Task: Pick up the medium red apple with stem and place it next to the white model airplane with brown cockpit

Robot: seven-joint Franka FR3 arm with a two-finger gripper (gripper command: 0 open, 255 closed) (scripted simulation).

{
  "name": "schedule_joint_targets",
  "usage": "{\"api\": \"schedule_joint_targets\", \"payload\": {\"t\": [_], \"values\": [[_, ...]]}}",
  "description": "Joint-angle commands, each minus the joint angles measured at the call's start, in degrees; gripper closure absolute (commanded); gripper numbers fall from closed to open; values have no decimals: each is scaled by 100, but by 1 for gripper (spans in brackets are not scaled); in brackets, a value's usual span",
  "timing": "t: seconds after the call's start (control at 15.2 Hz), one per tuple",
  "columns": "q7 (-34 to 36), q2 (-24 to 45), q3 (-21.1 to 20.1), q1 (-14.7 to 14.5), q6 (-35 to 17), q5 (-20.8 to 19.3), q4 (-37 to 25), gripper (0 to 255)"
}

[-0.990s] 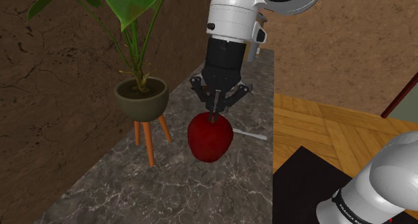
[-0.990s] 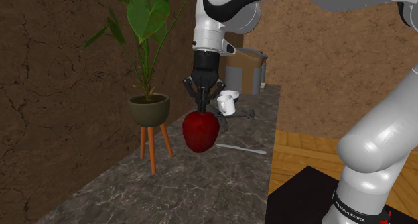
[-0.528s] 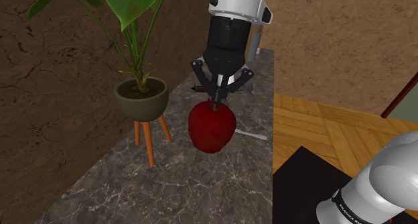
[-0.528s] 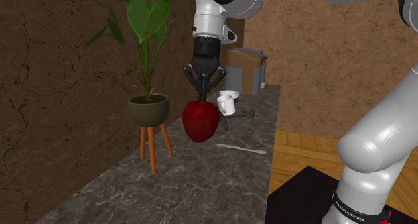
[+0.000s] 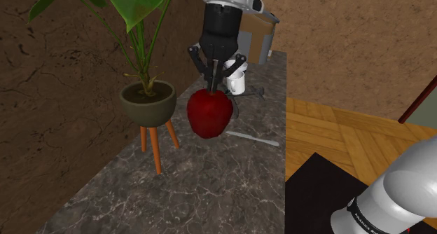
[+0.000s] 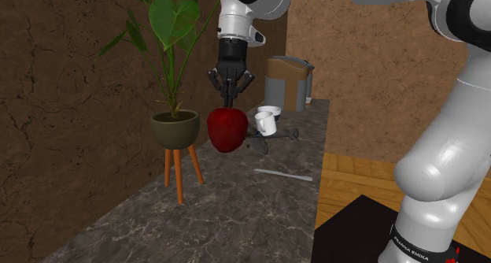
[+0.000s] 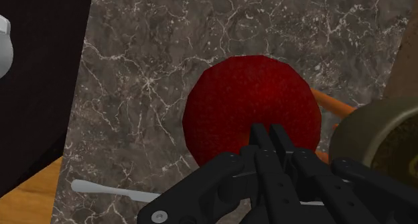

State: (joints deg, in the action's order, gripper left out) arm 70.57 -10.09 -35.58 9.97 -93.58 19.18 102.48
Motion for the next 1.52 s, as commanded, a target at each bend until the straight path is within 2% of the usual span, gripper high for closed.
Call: {"api": "schedule_joint_targets", "payload": {"t": [0.0, 0.4, 0.53, 1.45], "values": [[24, 425, -37, 64, 8, -246, -365, 255], [184, 1893, -75, 23, 267, -1114, -1842, 255], [255, 2608, -45, -127, 518, -1524, -2696, 255], [-16, 2379, 18, 7, -615, -1374, -1340, 255]]}}
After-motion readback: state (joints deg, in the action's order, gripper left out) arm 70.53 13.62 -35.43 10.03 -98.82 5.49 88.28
